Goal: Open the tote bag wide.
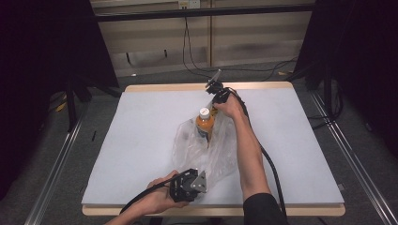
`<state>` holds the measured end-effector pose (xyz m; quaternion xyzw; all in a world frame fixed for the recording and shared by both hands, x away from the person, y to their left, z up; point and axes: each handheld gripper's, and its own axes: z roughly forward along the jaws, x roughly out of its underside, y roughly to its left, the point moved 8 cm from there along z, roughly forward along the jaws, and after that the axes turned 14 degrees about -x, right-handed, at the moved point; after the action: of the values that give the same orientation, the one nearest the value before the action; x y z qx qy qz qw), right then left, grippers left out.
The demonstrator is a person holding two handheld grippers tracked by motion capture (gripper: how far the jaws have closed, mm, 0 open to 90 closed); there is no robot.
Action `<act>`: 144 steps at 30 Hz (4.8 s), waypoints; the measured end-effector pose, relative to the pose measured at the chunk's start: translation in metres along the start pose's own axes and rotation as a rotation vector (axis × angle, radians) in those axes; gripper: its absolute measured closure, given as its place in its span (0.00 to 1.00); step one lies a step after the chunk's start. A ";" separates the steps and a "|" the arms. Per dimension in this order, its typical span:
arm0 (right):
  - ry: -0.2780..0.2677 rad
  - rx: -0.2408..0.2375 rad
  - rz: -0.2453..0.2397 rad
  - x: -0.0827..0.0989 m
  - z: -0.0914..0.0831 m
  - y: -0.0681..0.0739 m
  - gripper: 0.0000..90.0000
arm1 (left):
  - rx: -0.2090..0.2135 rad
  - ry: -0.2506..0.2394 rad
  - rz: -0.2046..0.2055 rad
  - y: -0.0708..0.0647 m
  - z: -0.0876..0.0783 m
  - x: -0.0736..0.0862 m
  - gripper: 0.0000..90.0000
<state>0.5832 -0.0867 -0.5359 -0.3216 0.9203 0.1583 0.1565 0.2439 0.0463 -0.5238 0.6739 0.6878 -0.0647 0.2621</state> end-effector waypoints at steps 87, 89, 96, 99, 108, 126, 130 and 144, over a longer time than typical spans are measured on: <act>-0.558 -0.293 -0.189 0.115 -0.104 0.057 1.00 | -0.301 -0.426 -0.599 0.193 -0.025 0.049 1.00; -0.591 -0.283 -0.181 0.117 -0.109 0.057 1.00 | -0.301 -0.451 -0.605 0.192 -0.030 0.047 1.00; -0.702 -0.283 -0.172 0.125 -0.131 0.065 0.68 | -0.355 -0.537 -0.592 0.184 -0.051 0.035 0.83; -0.743 -0.276 -0.167 0.131 -0.138 0.068 0.51 | -0.380 -0.559 -0.608 0.183 -0.058 0.034 0.64; -0.783 -0.168 -0.113 0.159 -0.157 0.065 0.02 | -0.424 -0.549 -0.662 0.179 -0.058 0.052 0.22; -0.890 -0.087 -0.053 0.227 -0.179 0.071 0.03 | -0.495 -0.578 -0.693 0.143 -0.078 0.082 0.04; -0.891 -0.068 -0.036 0.247 -0.185 0.075 0.03 | -0.520 -0.574 -0.689 0.133 -0.085 0.092 0.01; -0.932 -0.045 0.030 0.297 -0.192 0.082 0.04 | -0.550 -0.527 -0.751 0.099 -0.087 0.121 0.03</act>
<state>0.2734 -0.2620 -0.4628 -0.2060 0.7527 0.3082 0.5440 0.3205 0.2011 -0.4773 0.2487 0.7839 -0.1384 0.5518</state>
